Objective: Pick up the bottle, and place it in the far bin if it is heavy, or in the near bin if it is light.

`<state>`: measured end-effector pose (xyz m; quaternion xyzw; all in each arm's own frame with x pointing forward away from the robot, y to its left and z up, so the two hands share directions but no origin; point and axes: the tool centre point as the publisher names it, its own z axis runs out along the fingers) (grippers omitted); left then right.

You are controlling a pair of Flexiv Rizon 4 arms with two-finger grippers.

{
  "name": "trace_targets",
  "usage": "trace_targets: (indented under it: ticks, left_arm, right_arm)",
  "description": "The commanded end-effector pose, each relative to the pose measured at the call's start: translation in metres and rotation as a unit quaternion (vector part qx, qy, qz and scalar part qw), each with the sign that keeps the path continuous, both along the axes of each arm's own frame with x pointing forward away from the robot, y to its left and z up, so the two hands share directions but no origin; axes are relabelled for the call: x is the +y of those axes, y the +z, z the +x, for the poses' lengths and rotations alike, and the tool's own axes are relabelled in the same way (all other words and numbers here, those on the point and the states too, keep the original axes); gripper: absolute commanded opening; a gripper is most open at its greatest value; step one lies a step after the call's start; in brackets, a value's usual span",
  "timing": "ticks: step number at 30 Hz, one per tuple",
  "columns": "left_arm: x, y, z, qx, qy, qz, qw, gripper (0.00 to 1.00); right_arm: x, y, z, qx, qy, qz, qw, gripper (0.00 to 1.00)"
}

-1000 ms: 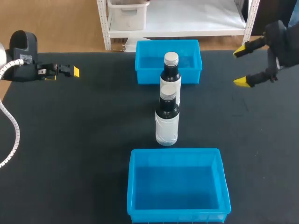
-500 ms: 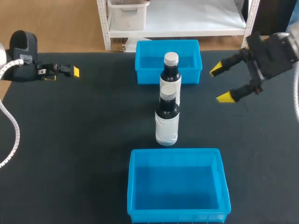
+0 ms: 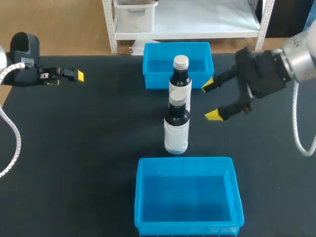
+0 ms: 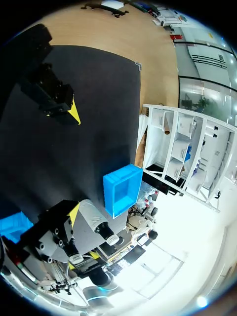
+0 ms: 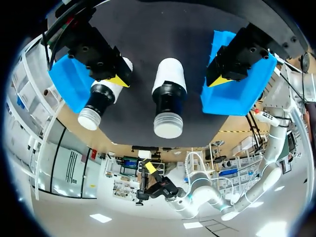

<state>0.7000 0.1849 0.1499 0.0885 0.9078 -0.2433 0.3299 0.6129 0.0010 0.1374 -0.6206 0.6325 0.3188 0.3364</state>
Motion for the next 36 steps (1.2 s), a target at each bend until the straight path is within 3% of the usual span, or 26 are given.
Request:
trace_targets:
  ticks: [1, 11, 36]
  left_arm:
    - [0.000, 0.000, 0.000, 0.000, 0.000, 0.000, 1.000, 1.00]
    - [0.000, 0.000, 0.000, 0.000, 0.000, 0.000, 1.000, 1.00]
    - [0.000, 0.000, 0.000, 0.000, 0.000, 0.000, 1.000, 1.00]
  right_arm:
    - [0.016, -0.009, 0.004, 0.006, 0.010, 0.003, 1.000, 1.00]
    - [0.039, -0.019, 0.007, 0.042, 0.005, 0.023, 0.999, 1.00]
    - [0.074, -0.015, 0.000, 0.057, 0.001, 0.014, 0.998, 1.00]
